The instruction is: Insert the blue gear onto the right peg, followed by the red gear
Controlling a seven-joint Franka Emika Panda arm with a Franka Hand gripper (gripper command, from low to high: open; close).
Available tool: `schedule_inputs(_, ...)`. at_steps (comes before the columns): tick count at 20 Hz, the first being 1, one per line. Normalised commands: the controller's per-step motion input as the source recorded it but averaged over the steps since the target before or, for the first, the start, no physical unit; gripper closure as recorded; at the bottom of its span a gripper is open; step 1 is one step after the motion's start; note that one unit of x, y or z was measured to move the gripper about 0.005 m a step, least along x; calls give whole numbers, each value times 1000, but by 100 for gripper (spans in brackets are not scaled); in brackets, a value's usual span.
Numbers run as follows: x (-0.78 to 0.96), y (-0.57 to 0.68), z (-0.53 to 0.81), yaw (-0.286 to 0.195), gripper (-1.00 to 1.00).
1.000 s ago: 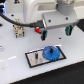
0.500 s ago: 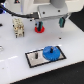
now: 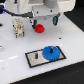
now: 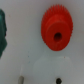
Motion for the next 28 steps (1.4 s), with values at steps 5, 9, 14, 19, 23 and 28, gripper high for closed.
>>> schedule_inputs(5,-373,-66,-330,0,-100)
schedule_inputs(9,-365,-73,-349,0,-100)
schedule_inputs(14,-184,-116,-258,0,-100)
schedule_inputs(19,-75,-88,-168,0,100)
schedule_inputs(23,-5,-23,-82,0,100)
schedule_inputs(28,9,2,-54,0,100)
